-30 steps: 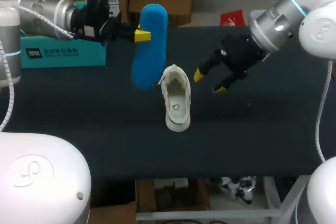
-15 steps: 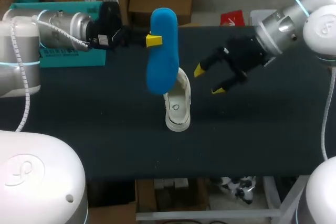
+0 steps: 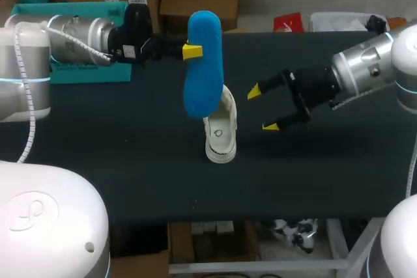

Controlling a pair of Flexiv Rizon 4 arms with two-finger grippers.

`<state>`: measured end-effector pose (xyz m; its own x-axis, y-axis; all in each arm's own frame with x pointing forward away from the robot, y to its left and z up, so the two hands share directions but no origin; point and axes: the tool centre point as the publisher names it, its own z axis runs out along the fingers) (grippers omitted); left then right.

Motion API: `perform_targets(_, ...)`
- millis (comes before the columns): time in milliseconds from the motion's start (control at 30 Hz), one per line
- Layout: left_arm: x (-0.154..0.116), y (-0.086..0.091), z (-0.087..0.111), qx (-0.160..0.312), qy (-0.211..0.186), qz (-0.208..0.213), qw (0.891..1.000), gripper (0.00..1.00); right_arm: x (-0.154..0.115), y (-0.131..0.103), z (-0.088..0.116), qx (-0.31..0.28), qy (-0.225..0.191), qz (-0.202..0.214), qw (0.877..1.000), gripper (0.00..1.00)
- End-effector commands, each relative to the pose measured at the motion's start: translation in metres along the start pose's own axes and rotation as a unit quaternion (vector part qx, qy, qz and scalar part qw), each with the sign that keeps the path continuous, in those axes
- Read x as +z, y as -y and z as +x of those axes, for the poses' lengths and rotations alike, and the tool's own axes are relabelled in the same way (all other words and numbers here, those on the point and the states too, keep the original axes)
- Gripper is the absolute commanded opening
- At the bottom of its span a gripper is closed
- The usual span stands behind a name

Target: Open the shoe tongue, take the insole out of the shoe, put the insole back into the shoe, and pack the shoe into the shoebox

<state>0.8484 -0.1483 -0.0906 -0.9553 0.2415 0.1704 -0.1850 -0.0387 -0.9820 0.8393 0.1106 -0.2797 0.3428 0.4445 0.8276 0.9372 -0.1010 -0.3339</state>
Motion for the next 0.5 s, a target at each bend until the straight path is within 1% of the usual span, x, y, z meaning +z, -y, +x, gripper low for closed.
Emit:
perform_targets(33,0.001,-0.001,0.000,0.000,0.001,0.002,1.000,0.00,-0.001,-0.014,0.004,0.094,-0.044,0.035,0.994,1.00)
perform_targets(67,0.001,-0.001,0.000,0.000,0.001,0.002,1.000,0.00,-0.001,-0.014,0.008,0.117,-0.075,0.047,0.989,1.00)
perform_targets(100,0.001,-0.001,0.000,0.000,0.001,0.002,1.000,0.00,-0.001,-0.013,0.010,0.160,-0.100,0.059,0.980,1.00)
perform_targets(133,0.001,-0.001,0.000,0.000,0.001,0.002,1.000,0.00,-0.002,-0.010,0.013,0.176,-0.100,0.042,0.978,1.00)
perform_targets(167,0.001,-0.001,0.000,0.000,0.001,0.002,1.000,0.00,-0.004,-0.007,0.017,0.202,-0.144,0.050,0.968,1.00)
perform_targets(200,0.001,-0.001,0.000,0.000,0.001,0.002,1.000,0.00,-0.005,-0.004,0.018,0.247,-0.169,0.060,0.952,1.00)
perform_targets(233,0.001,-0.001,0.000,0.000,0.001,0.002,1.000,0.00,-0.004,0.000,0.018,0.296,-0.193,0.059,0.933,1.00)
perform_targets(267,0.001,-0.001,0.000,0.000,0.001,0.002,1.000,0.00,-0.004,0.005,0.020,0.322,-0.171,0.042,0.930,1.00)
perform_targets(500,0.001,-0.001,0.000,0.000,0.001,0.002,1.000,0.00,-0.004,0.005,0.020,0.322,-0.171,0.042,0.930,1.00)
